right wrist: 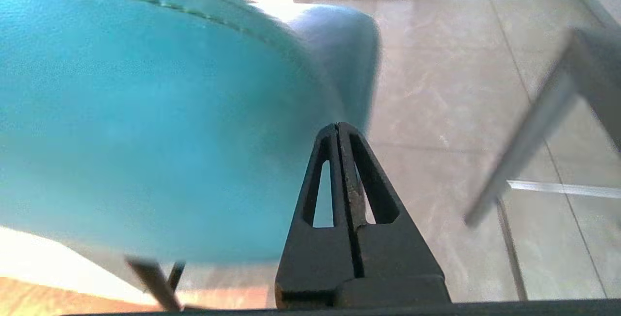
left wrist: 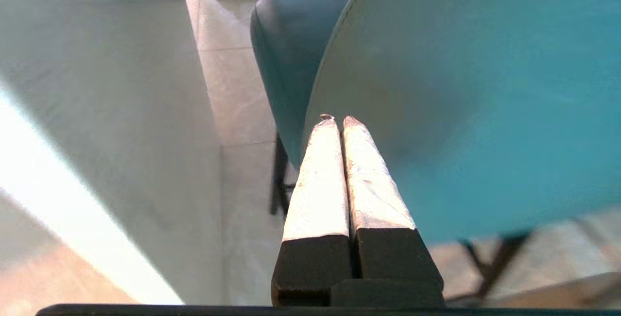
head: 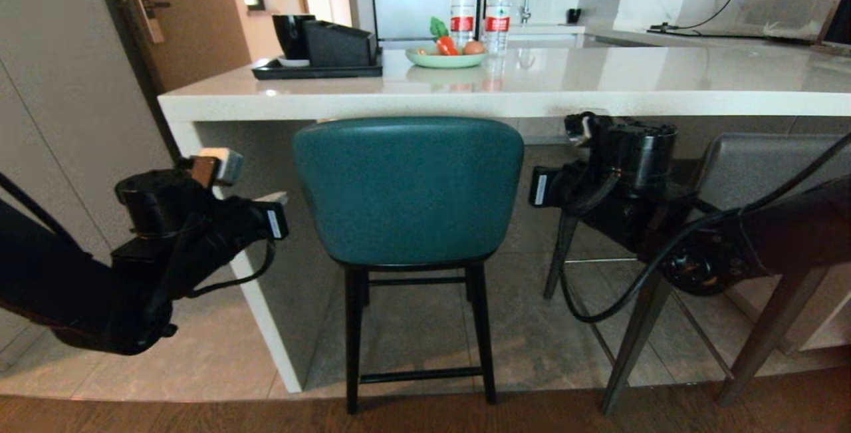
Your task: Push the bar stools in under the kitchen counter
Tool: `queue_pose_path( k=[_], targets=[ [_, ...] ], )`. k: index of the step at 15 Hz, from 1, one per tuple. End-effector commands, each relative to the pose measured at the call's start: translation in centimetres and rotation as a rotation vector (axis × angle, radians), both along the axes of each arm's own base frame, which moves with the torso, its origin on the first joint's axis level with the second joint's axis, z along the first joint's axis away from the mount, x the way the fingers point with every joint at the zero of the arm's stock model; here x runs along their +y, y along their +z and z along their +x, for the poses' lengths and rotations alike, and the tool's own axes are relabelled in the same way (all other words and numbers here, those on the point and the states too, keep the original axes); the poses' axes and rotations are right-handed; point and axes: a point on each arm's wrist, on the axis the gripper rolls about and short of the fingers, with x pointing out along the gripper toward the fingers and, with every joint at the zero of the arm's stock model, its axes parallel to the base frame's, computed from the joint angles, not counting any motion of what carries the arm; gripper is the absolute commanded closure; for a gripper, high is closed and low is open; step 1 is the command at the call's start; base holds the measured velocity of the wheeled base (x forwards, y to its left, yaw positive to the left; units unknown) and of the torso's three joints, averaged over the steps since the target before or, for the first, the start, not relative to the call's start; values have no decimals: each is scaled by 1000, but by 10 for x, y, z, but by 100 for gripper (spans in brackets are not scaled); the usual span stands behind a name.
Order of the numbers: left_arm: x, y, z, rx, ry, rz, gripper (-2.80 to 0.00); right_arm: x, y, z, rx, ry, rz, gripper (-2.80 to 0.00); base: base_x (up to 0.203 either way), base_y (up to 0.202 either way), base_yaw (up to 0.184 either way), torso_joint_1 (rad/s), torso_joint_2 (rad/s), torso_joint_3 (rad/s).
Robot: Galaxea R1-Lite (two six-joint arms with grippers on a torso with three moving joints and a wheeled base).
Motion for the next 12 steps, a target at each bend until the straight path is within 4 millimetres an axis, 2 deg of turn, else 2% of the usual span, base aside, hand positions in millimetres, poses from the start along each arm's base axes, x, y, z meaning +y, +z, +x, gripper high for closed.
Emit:
queue_pose_path(
  k=[1, 3, 7, 10, 12],
  targets=[
    [6, 31, -39, -73, 0, -51, 0, -16, 31, -37, -53, -7, 40, 0, 0, 0, 0, 0, 0, 0],
    [10, 48, -73, -115, -11, -97, 0, -31, 47, -72, -78, -7, 68, 0, 0, 0, 0, 0, 0, 0],
    [20, 74, -147, -244, -67, -130, 0, -72, 74, -166, -174, -11, 115, 0, 0, 0, 0, 0, 0, 0],
    [28, 97, -209, -387, -170, -124, 0, -111, 67, -236, -225, -79, 126, 0, 0, 0, 0, 0, 0, 0],
    [33, 94, -247, -345, -188, -99, 0, -131, 52, -276, -242, -152, 116, 0, 0, 0, 0, 0, 0, 0]
  ],
)
